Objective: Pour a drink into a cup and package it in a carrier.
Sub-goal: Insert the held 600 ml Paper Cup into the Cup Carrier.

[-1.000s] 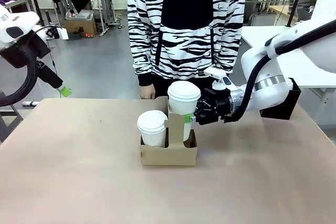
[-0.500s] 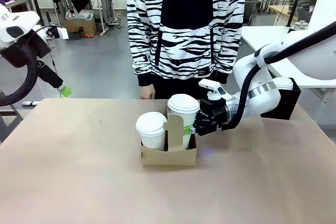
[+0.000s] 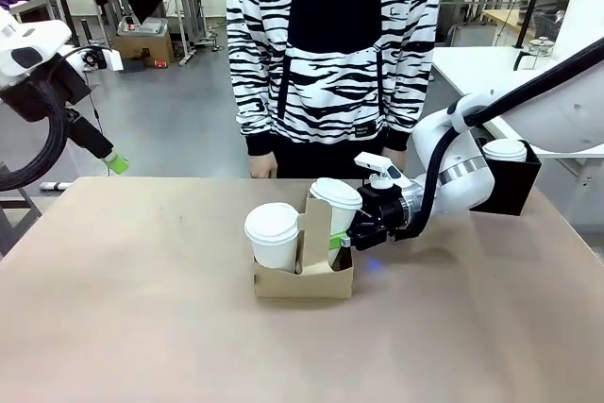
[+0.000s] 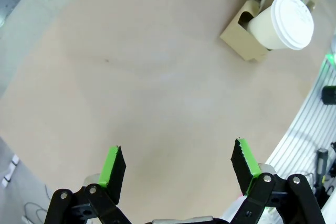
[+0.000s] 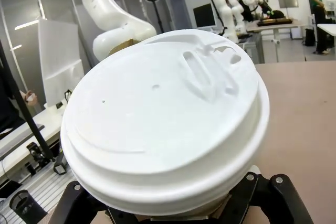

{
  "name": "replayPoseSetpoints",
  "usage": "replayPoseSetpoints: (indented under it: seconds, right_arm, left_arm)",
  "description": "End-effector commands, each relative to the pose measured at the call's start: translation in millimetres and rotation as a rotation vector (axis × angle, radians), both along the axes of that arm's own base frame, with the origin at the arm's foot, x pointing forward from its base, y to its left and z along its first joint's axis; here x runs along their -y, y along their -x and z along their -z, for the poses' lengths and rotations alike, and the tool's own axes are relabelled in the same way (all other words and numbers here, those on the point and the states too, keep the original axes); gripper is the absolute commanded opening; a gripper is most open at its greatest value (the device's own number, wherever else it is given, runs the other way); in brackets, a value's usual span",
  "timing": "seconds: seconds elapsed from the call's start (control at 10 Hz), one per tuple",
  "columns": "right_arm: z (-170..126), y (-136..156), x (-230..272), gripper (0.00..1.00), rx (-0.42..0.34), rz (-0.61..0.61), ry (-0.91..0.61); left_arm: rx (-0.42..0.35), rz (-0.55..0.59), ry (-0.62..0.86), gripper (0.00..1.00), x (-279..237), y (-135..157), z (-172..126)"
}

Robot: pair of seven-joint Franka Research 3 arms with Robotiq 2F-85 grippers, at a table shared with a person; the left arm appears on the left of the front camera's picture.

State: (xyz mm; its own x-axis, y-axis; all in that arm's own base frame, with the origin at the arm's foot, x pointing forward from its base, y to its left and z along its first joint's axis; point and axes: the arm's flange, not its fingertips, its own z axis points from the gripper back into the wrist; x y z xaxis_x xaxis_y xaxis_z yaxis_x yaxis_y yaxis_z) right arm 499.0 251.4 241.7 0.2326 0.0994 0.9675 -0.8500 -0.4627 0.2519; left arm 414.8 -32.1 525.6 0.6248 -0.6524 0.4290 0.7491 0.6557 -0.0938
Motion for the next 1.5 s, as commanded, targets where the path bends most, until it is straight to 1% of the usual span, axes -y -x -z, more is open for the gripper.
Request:
replayPoseSetpoints:
  seconds: [0.0,0.2,0.8,1.1,1.4]
  right_arm:
    - [5.1,-0.7,5.9,0.8,0.054,-0.013,-0.015]
    - [-1.8,-0.7,13.9,0.8,0.08,-0.001,-0.031]
    - [-21.7,-3.0,23.9,0.8,0.118,0.025,-0.026]
    - [-28.0,-4.7,20.6,0.8,0.116,0.031,0.022]
    - [-25.1,-2.1,15.3,0.8,0.129,0.017,0.085]
  left_arm:
    - [-0.002,-0.014,-0.014,1.0,0.1,-0.4,-3.1]
    - [-0.002,-0.014,-0.014,1.0,0.1,-0.4,-3.1]
    - [-0.002,-0.014,-0.014,1.0,0.1,-0.4,-3.1]
    - [-0.002,-0.014,-0.014,1.0,0.1,-0.4,-3.1]
    - [-0.002,-0.014,-0.014,1.0,0.1,-0.4,-3.1]
